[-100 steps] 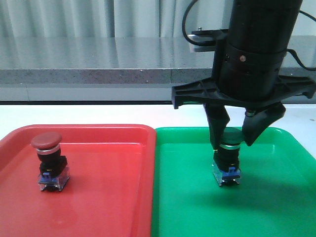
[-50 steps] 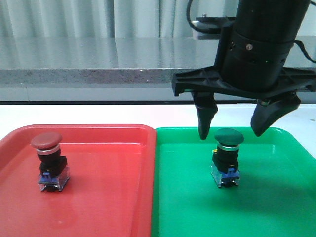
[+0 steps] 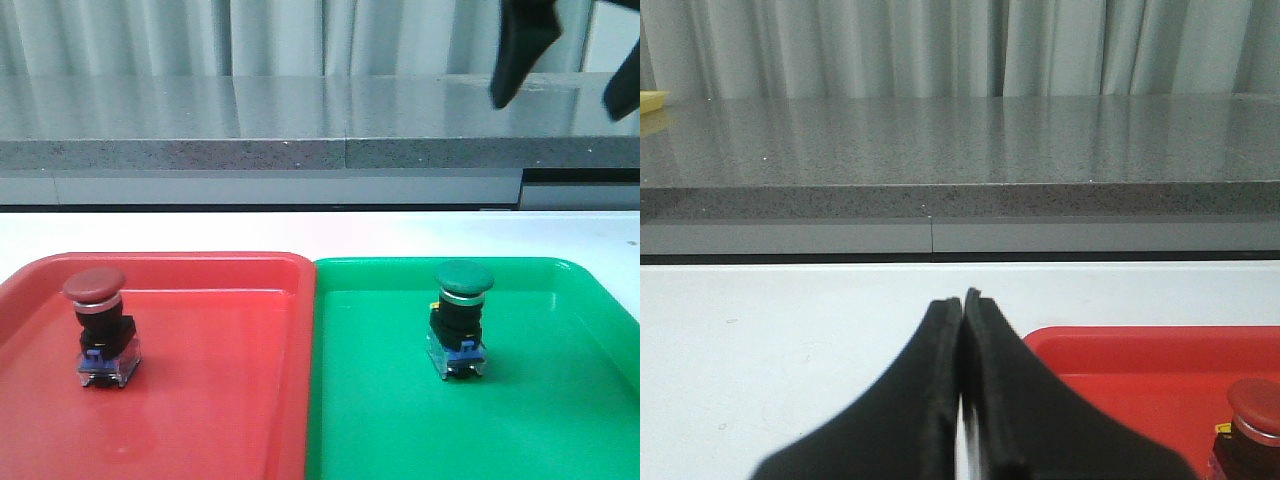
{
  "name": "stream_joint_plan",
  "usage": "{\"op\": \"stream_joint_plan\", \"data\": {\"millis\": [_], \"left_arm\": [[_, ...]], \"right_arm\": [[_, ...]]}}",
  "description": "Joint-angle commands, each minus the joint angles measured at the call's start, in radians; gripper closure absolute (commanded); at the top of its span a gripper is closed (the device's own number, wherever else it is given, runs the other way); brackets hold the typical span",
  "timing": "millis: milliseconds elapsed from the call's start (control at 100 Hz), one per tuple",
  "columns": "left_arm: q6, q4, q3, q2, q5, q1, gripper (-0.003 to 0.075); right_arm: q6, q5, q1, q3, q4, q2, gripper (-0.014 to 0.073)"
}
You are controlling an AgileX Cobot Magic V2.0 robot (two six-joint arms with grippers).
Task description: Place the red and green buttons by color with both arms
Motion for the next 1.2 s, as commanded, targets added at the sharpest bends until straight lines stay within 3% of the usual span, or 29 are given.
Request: {"op": "stream_joint_plan", "data": {"millis": [0, 240, 370, 590, 850, 1190], "left_arm": [[-0.012, -0.009, 0.013, -0.031, -0.073, 0.002, 0.0741], [-0.012, -0.009, 0.013, -0.031, -0.073, 0.002, 0.0741], [-0.012, -0.009, 0.013, -0.031, -0.073, 0.002, 0.0741], [-0.012, -0.009, 0.013, -0.031, -0.073, 0.002, 0.0741], [-0.012, -0.009, 0.013, -0.031, -0.073, 0.002, 0.0741], [-0.012, -0.009, 0.013, -0.031, -0.073, 0.002, 0.0741]], "right_arm": [[-0.089, -0.07, -0.079, 0.008, -0.016, -0.104, 0.0095], [-0.159, -0.169, -0.31, 0.176, -0.008, -0.315, 0.0514], [-0.265, -0.282, -0.408, 0.281, 0.031, -0.421, 0.0662], [-0.459, -0.535, -0.494, 0.472, 0.113, -0.583, 0.0658], [-0.463, -0.655, -0.491, 0.67, 0.148, -0.803, 0.0658], [-0.463, -0.703, -0.491, 0.886, 0.176, -1.128, 0.0658]]}}
